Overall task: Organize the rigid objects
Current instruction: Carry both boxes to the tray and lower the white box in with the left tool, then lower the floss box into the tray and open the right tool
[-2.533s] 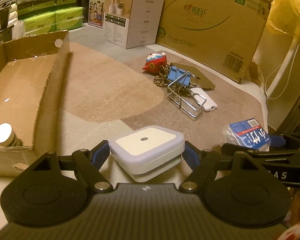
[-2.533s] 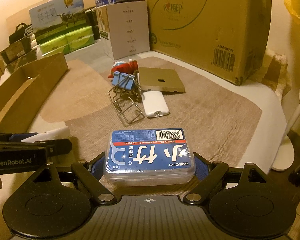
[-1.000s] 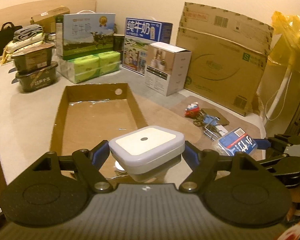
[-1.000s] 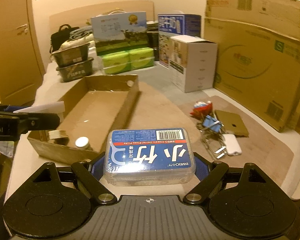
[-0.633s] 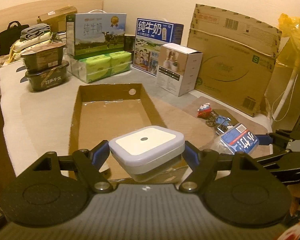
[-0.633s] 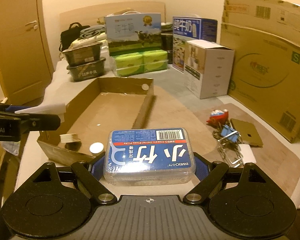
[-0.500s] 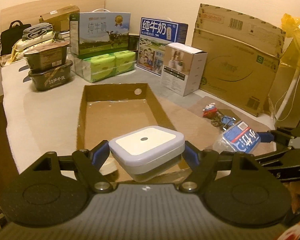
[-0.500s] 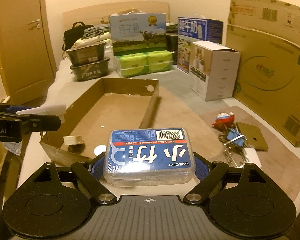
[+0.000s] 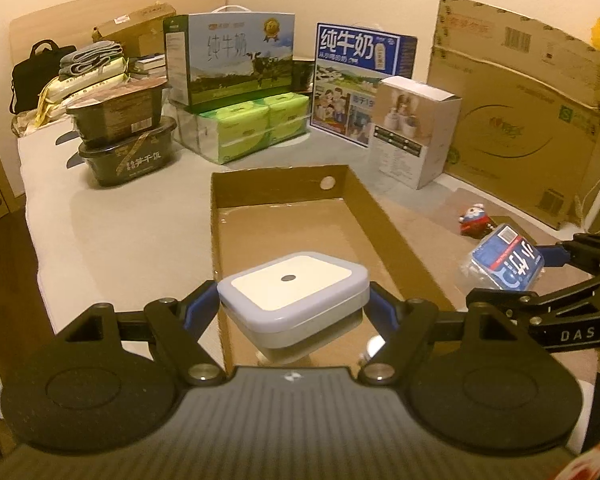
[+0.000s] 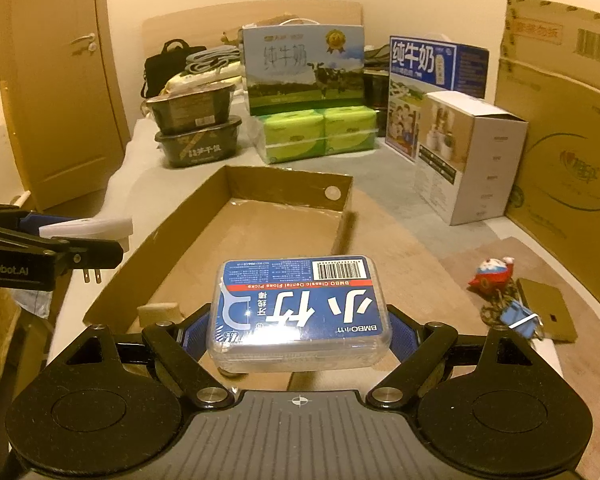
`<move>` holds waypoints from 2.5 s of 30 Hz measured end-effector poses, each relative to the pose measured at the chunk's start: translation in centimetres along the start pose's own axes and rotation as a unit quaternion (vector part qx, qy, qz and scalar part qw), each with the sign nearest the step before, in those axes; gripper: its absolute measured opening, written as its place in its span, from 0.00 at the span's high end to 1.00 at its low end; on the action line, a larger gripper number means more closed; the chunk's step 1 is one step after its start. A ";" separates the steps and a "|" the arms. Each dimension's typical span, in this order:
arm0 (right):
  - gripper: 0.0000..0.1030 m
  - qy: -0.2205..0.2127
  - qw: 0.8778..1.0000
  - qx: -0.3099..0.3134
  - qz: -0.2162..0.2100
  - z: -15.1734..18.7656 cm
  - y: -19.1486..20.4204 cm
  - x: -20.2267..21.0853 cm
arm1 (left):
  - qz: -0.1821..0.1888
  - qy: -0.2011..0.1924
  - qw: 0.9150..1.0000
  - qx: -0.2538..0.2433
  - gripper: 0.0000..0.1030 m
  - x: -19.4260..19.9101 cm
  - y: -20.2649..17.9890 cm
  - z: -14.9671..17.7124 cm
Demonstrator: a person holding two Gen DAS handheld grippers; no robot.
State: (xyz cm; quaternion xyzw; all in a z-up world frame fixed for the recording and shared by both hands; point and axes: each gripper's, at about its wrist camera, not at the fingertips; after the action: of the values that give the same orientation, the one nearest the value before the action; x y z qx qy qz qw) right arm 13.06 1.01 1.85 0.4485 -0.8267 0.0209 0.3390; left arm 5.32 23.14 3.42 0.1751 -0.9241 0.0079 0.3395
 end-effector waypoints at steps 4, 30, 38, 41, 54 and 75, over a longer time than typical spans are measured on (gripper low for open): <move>0.17 0.005 1.000 -0.004 -0.007 -0.6 -0.4 -1.7 | 0.002 0.007 1.000 -0.002 0.26 -1.7 0.7 -0.8; 0.17 0.038 0.999 -0.003 -0.016 -1.5 -2.2 -8.7 | 0.021 0.031 0.998 -0.044 0.23 -9.2 -0.6 -1.7; 0.17 0.038 0.999 -0.003 -0.019 -1.4 -2.4 -9.1 | 0.014 0.022 1.000 -0.011 0.21 -8.8 0.8 -2.1; 0.17 0.036 0.999 -0.002 -0.021 -1.5 -2.3 -9.2 | 0.014 0.023 1.000 -0.001 0.21 -8.6 1.3 -2.1; 0.17 0.013 0.999 0.008 -0.033 -1.9 -1.5 -9.7 | 0.002 0.024 1.000 0.006 0.21 -8.1 2.0 -1.4; 0.15 0.002 1.000 -0.008 0.002 -0.2 -1.5 -3.1 | 0.014 0.004 1.000 0.027 0.21 -1.8 -0.6 -0.2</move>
State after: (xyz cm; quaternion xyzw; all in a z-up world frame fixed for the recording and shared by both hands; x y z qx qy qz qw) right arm 15.41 2.47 -0.24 0.4443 -0.8271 0.0153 0.3439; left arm 6.96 23.19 2.35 0.1714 -0.9246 0.0379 0.3380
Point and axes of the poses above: each gripper's, at about its wrist camera, not at the fingertips, and x roughly against the way its jaws point, y to its left, z to its underside, and after that the axes turned 13 degrees about -z, right-handed
